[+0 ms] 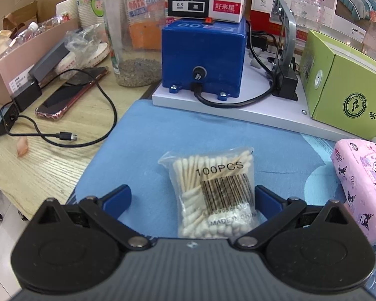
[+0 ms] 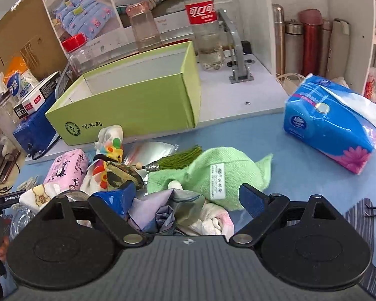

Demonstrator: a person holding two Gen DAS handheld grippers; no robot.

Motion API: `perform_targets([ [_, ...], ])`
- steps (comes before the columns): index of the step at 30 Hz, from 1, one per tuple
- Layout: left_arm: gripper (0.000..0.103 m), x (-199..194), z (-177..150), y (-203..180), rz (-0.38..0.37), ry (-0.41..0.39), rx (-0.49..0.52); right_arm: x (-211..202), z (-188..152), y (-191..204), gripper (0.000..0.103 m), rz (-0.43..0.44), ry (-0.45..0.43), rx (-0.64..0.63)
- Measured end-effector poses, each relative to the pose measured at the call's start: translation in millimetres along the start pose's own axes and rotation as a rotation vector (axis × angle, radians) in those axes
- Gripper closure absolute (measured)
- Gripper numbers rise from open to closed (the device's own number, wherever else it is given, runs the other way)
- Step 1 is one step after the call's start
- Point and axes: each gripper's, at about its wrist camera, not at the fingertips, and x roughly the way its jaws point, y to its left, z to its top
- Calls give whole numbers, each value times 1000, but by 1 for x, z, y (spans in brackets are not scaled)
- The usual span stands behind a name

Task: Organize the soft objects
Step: 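Close the left tool on the swab bag while the right tool grasps the white-and-pink glove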

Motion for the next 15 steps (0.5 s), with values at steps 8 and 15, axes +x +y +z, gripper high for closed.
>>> perform_targets([
  [8, 1, 1, 0, -2, 1, -1, 0, -50, -53, -73, 26, -248, 22, 123],
  [15, 1, 0, -1, -1, 4, 1, -2, -64, -78, -70, 26, -168, -56, 153],
])
